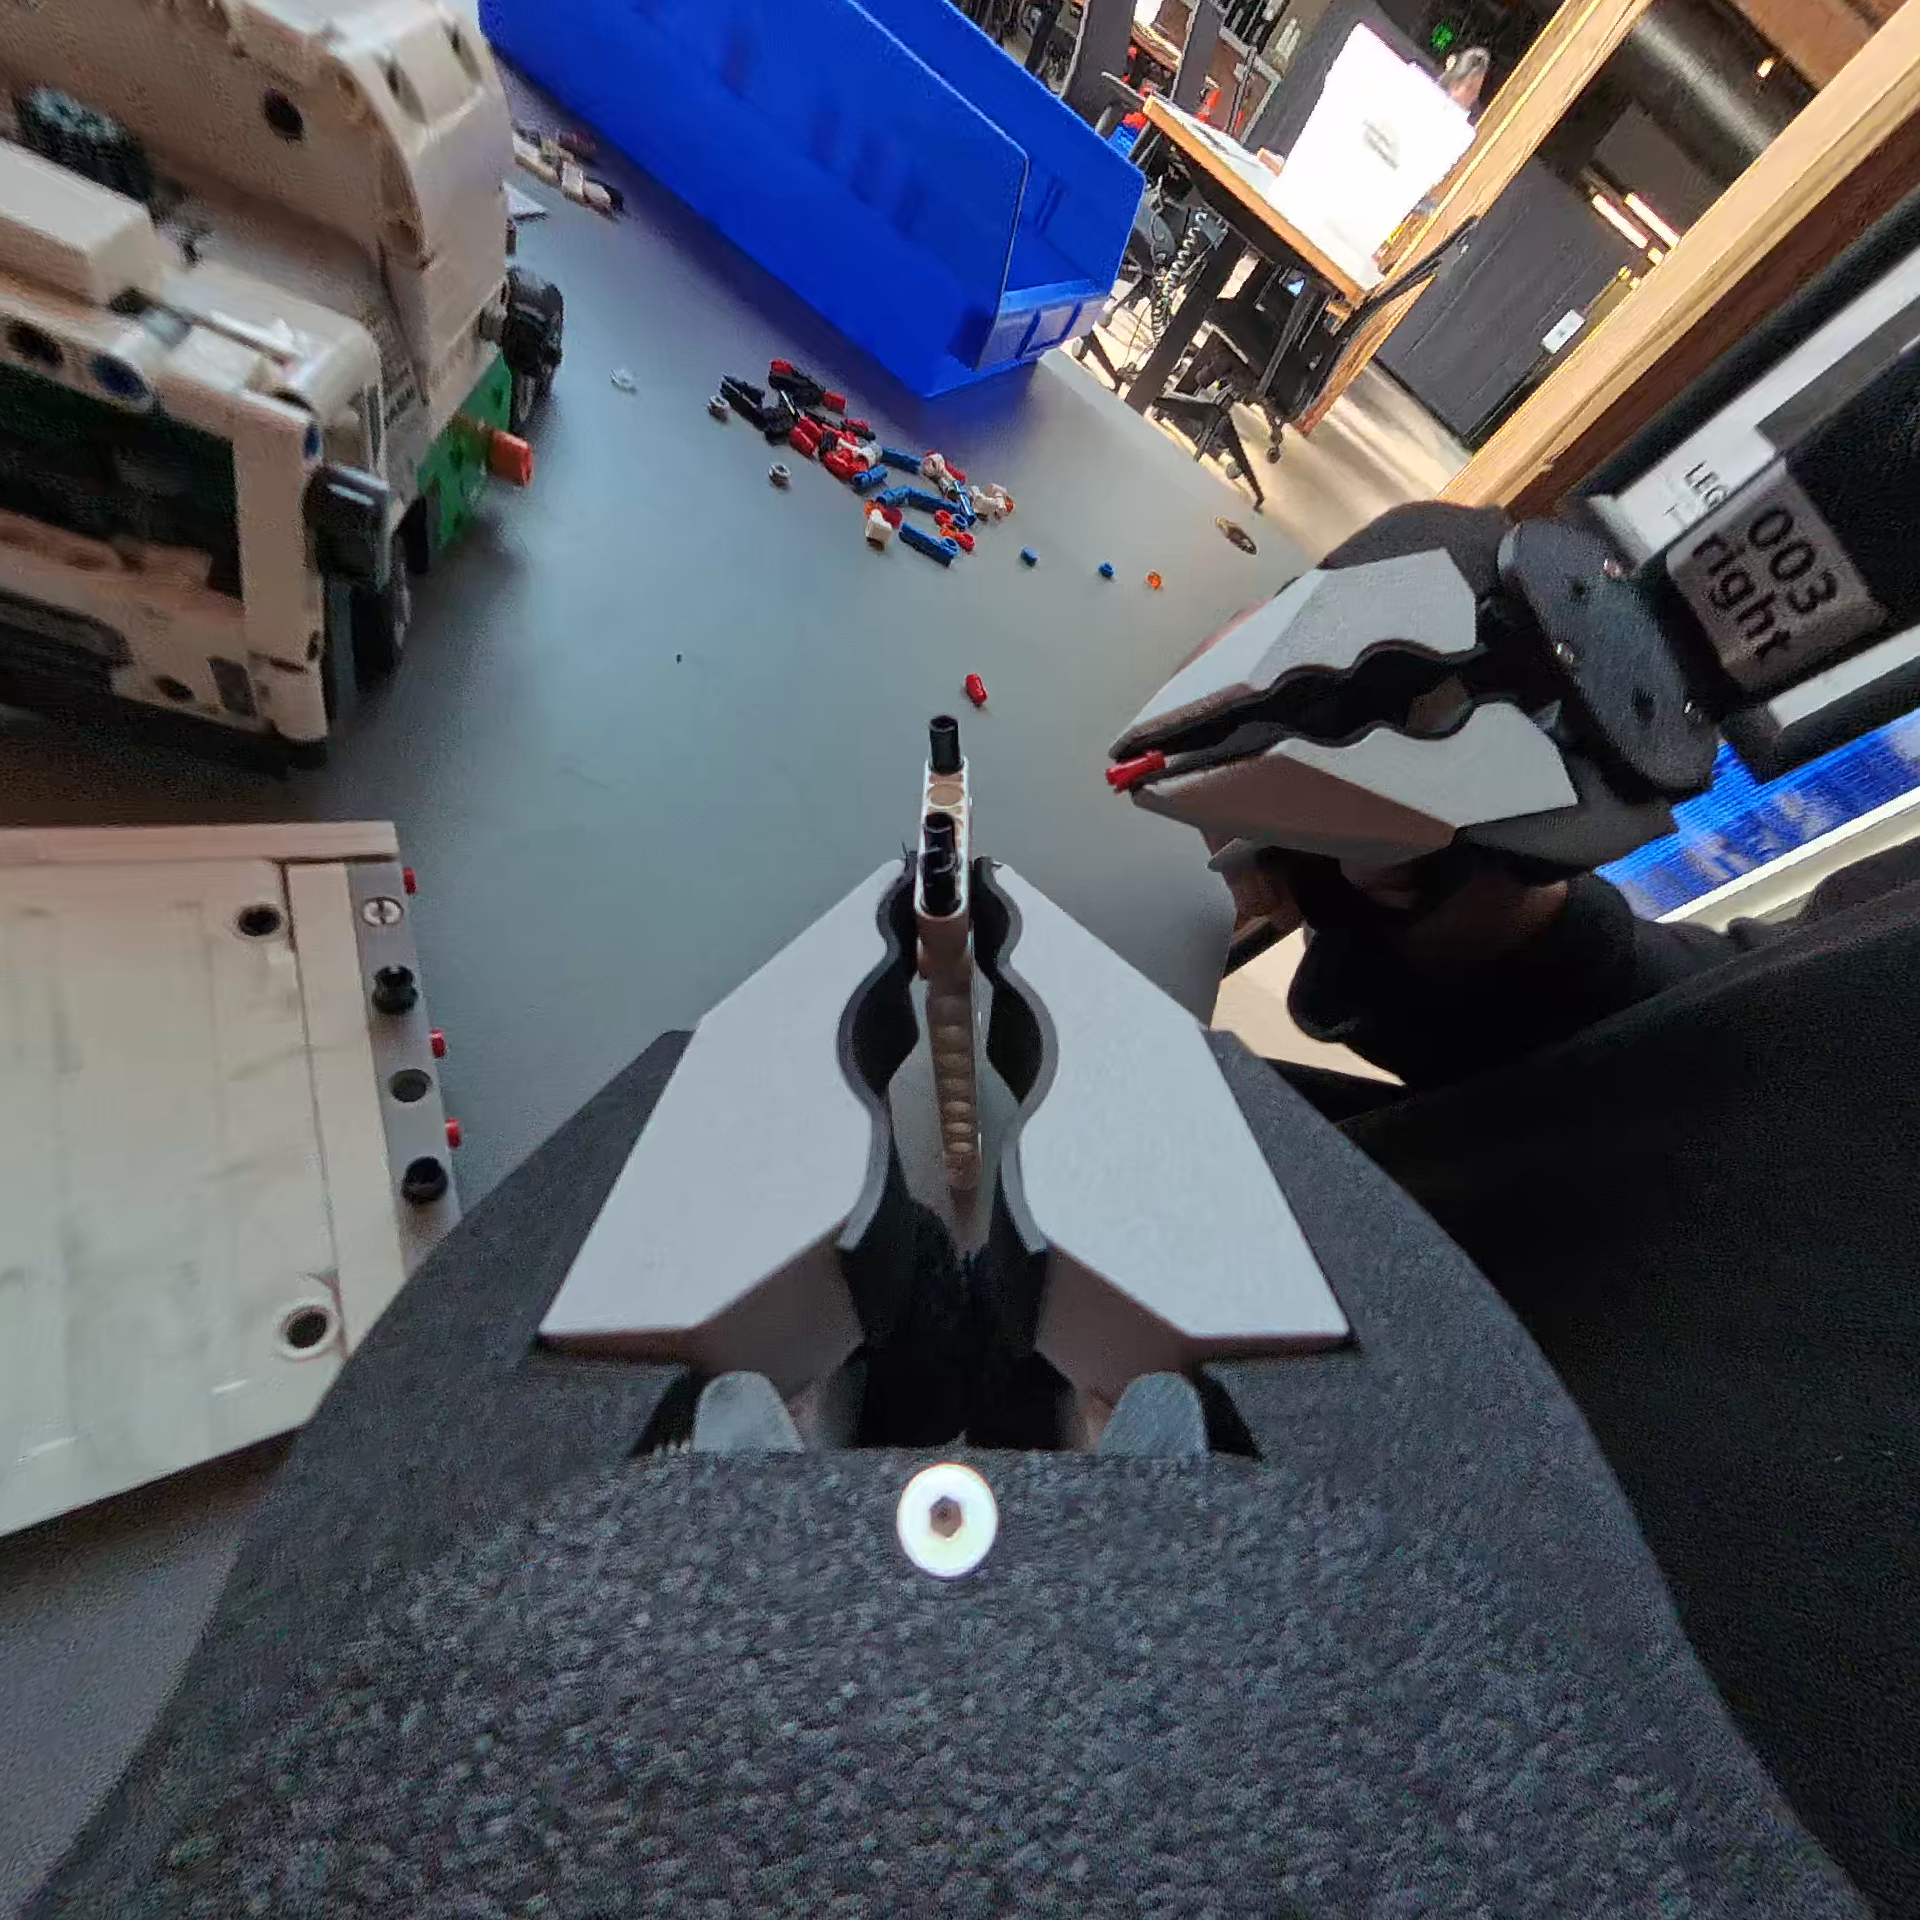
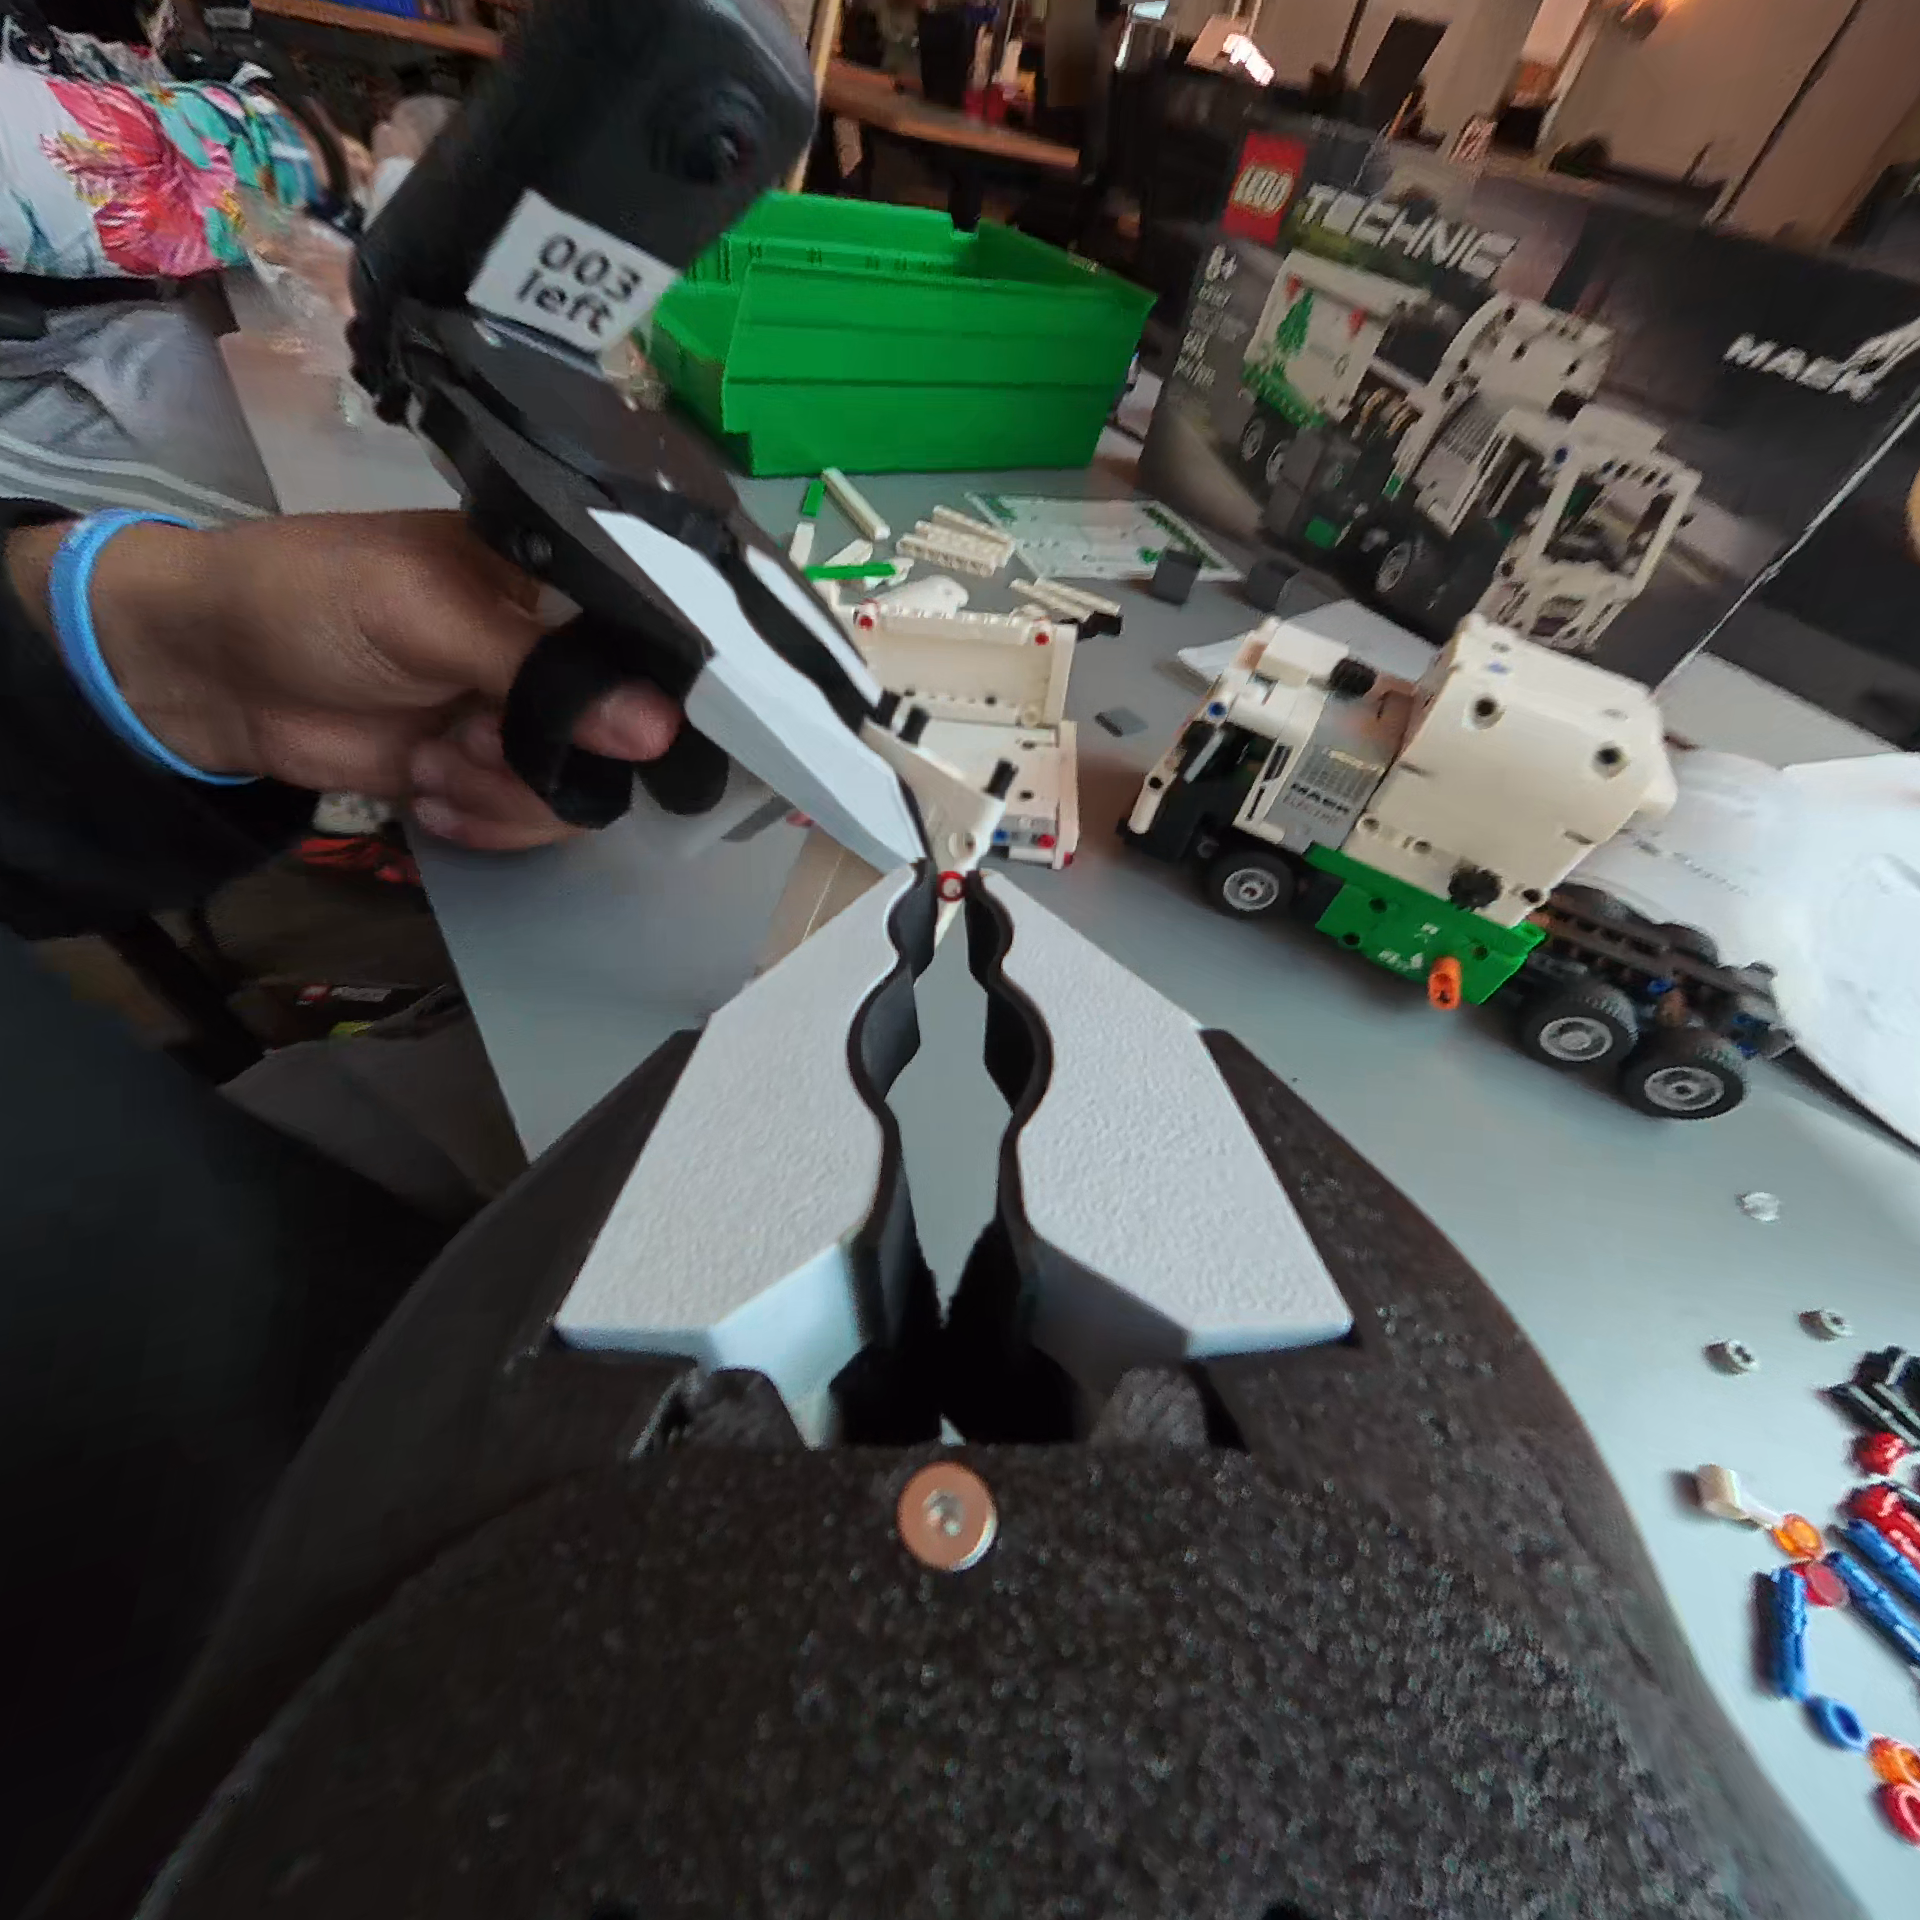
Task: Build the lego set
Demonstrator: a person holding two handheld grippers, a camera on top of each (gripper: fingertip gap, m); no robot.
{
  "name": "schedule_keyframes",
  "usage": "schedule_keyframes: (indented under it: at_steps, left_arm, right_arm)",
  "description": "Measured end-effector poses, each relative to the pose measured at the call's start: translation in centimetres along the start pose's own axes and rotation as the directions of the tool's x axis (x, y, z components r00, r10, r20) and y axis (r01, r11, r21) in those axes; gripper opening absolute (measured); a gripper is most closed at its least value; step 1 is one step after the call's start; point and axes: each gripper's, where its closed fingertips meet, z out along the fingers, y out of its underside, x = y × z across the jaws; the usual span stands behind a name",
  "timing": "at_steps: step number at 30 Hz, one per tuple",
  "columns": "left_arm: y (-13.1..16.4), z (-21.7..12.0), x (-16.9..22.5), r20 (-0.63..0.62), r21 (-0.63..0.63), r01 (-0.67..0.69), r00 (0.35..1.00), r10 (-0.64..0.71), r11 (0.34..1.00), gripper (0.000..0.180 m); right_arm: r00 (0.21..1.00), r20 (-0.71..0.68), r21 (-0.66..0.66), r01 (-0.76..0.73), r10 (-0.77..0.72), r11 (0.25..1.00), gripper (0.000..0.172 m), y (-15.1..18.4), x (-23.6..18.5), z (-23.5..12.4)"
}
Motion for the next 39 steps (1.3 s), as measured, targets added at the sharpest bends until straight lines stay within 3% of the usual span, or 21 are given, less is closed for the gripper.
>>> schedule_keyframes:
  at_steps: [4,8,16,22,26,32,35,39]
  left_arm:
    - [0.4,0.4,-0.1,-0.035,-0.011,0.13,0.991,-0.13,0.991,0.005]
    - [0.3,0.4,0.2,-0.003,0.006,0.088,0.996,-0.088,0.996,0.005]
    - [-0.5,0.1,0.7,0.147,0.073,-0.092,0.986,0.081,0.993,0.006]
    - [-1.8,0.3,1.5,0.203,0.2,-0.085,0.978,0.043,0.976,0.006]
    - [-2.4,0.3,1.8,0.265,0.273,-0.093,0.964,0.018,0.957,0.005]
    - [-2.5,0.2,1.9,0.352,0.218,-0.243,0.923,0.156,0.945,0.006]
    - [-2.6,0.1,2.3,0.324,0.242,-0.237,0.934,0.152,0.941,0.006]
    - [-2.8,0.1,2.6,0.385,0.237,-0.309,0.9,0.203,0.921,0.006]
  right_arm:
    - [0.996,-0.085,-0.026,-0.029,0.026,0.999,0.004,0.5,0.2,1.2]
    - [0.97,-0.083,-0.006,-0.231,0.23,0.973,0.003,0.7,0.4,1.9]
    - [0.929,-0.063,0.059,-0.361,0.364,0.931,0.003,0.2,0.3,1.9]
    - [0.873,-0.056,0.219,-0.463,0.484,0.859,0.003,-1.0,0.8,1.1]
    - [0.857,-0.062,0.287,-0.476,0.512,0.831,0.003,-1.5,1.0,0.8]
    - [0.872,-0.045,0.3,-0.453,0.487,0.839,0.003,-1.6,0.9,0.6]
    - [0.88,-0.037,0.317,-0.439,0.473,0.841,0.003,-1.9,0.8,0.3]
    - [0.872,-0.016,0.34,-0.456,0.49,0.823,0.003,-2.2,0.8,0.0]
